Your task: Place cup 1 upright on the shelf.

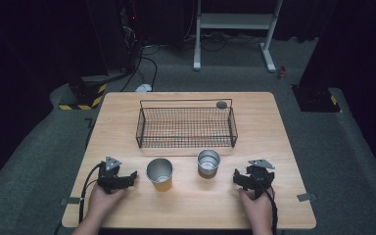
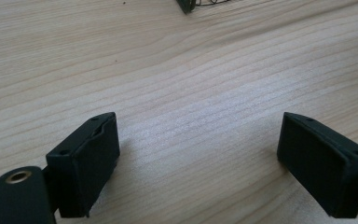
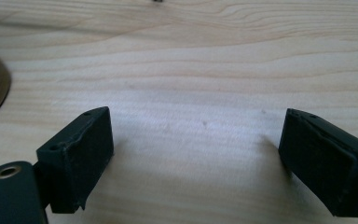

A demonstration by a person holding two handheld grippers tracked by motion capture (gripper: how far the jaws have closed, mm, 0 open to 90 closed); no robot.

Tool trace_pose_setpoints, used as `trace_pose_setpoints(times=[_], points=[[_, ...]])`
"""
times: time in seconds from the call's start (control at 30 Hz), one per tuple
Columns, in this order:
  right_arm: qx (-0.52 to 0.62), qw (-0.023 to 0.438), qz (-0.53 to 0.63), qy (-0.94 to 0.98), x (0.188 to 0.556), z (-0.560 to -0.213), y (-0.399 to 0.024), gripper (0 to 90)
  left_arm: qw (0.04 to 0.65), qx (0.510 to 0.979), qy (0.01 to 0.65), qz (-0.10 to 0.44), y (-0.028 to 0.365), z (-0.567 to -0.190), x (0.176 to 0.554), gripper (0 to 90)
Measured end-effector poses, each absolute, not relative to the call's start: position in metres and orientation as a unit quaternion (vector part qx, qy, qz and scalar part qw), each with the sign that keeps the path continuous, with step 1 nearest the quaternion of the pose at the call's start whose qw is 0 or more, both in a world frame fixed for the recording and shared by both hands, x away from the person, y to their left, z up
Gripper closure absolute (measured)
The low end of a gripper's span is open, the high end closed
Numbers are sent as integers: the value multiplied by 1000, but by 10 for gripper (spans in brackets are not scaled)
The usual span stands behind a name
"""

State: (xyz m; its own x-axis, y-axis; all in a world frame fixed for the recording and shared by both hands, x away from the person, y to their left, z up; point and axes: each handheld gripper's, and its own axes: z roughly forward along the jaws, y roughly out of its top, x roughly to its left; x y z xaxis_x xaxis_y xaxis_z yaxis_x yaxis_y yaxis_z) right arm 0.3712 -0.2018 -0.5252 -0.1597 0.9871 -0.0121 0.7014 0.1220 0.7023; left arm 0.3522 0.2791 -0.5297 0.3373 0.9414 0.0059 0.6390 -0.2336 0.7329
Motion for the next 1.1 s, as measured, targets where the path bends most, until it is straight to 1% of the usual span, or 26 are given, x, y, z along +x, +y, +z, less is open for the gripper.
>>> trace_pose_setpoints(times=[0.13, 1.1], points=[[589, 247, 288, 714, 367, -525, -202, 98, 327, 751, 525, 230, 279, -530, 353, 131], [584, 245, 289, 718, 366, -525, -201, 98, 327, 750, 527, 232, 279, -530, 351, 141]])
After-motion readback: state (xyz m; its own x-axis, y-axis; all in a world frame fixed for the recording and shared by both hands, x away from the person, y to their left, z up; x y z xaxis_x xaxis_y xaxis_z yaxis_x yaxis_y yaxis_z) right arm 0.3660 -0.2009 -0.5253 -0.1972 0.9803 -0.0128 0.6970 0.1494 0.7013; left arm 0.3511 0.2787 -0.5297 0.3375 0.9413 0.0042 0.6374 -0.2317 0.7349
